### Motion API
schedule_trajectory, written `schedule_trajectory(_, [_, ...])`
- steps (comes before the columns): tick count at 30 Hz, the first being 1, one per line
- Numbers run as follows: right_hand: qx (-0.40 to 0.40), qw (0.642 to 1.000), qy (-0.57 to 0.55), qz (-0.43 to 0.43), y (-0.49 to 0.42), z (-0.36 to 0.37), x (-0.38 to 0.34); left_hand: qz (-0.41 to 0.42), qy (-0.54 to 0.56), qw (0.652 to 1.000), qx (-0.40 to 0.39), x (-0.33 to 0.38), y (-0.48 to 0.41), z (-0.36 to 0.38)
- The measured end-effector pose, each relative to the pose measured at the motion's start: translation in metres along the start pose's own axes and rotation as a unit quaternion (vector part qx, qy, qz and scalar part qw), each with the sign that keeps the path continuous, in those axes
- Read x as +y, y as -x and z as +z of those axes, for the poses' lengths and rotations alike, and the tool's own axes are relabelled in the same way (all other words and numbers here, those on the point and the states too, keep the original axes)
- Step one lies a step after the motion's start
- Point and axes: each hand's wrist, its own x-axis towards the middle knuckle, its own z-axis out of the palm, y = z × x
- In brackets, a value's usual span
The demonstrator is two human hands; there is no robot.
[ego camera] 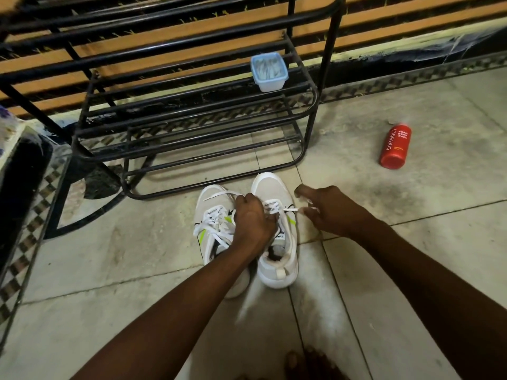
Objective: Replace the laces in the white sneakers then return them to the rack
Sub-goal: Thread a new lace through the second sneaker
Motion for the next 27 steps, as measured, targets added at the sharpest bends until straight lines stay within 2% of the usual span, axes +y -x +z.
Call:
schedule_trajectory(1, [-0.026, 0.999, 0.021, -0.018, -0.001, -0.001, -0.002, -0.001, 0.000, 1.000, 0.000, 0.000, 0.000, 0.000])
schedule_trajectory(3, [-0.027, 0.998, 0.044, -0.045, -0.005, -0.004, -0.005, -0.004, 0.002, 1.000, -0.001, 0.000, 0.001, 0.001])
schedule_trajectory(6, [0.057, 0.993, 0.065, -0.079, -0.009, -0.008, -0.018, -0.007, -0.012, 1.000, -0.005, 0.002, 0.001, 0.002])
schedule_trajectory(8, [0.079, 0.988, 0.092, -0.095, -0.010, -0.005, -0.030, -0.010, -0.021, 1.000, -0.008, 0.003, 0.001, 0.002])
schedule_trajectory(13, [0.104, 0.989, 0.082, -0.061, -0.008, -0.009, -0.036, -0.011, -0.038, 0.999, -0.015, 0.003, -0.001, 0.004])
schedule_trajectory(17, [0.117, 0.984, 0.112, -0.068, -0.004, -0.008, -0.042, -0.011, -0.031, 0.999, -0.011, 0.001, -0.002, 0.006])
schedule_trajectory(22, [0.151, 0.981, 0.114, 0.029, -0.004, -0.017, -0.042, -0.034, 0.016, 0.999, -0.007, -0.006, -0.008, 0.001])
schedule_trajectory(25, [0.186, 0.982, 0.009, 0.033, -0.004, -0.026, -0.046, -0.076, 0.151, 0.986, 0.000, -0.006, -0.011, -0.011])
schedule_trajectory(27, [0.229, 0.970, -0.081, 0.019, -0.004, -0.030, -0.050, -0.035, 0.260, 0.965, -0.021, -0.001, -0.010, -0.023])
